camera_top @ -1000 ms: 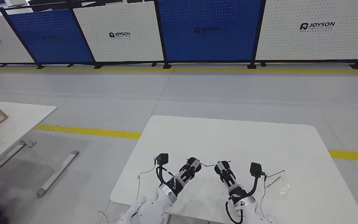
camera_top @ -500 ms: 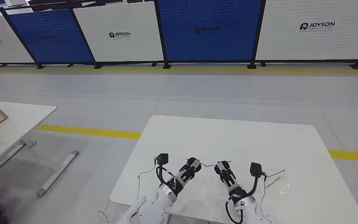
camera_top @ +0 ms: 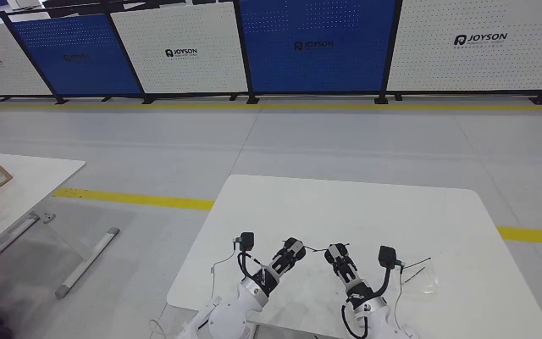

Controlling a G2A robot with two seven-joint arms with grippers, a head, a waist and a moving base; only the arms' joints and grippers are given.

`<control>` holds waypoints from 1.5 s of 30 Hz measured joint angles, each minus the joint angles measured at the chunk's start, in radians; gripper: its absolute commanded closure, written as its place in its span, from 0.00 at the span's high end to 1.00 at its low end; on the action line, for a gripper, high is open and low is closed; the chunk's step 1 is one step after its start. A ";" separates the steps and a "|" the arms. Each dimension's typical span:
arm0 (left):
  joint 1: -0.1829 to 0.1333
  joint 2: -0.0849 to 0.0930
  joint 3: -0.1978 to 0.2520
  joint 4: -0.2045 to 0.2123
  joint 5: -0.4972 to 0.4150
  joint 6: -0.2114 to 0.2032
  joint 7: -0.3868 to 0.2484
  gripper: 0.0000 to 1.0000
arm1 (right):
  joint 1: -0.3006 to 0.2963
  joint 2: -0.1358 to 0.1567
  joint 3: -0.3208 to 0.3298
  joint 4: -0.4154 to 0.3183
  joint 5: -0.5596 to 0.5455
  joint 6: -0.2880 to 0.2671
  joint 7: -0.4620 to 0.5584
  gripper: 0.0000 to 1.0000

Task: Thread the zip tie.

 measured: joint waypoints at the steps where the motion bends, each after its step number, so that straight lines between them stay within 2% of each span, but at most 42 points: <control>1: 0.000 0.000 0.000 0.000 0.000 0.000 0.000 0.00 | 0.000 0.000 0.000 0.000 0.000 0.000 0.000 0.00; 5: 0.000 0.000 0.000 0.000 0.000 0.000 0.000 0.00 | -0.007 -0.002 0.009 -0.001 0.002 0.000 -0.009 0.00; 11: 0.000 0.000 0.000 0.000 -0.001 0.000 0.000 0.00 | -0.047 -0.003 0.044 -0.029 0.003 -0.012 -0.030 0.00; 18: 0.000 0.000 0.000 0.000 -0.001 0.000 0.000 0.00 | -0.075 -0.003 0.067 -0.048 0.004 -0.026 0.008 0.00; 28: 0.000 0.000 0.000 0.000 -0.001 0.000 0.000 0.00 | -0.076 -0.005 0.070 -0.048 0.003 -0.025 0.008 0.00; 45: 0.000 0.000 0.000 0.000 -0.001 0.000 0.000 0.00 | -0.034 -0.035 0.056 -0.007 -0.004 0.012 0.034 0.00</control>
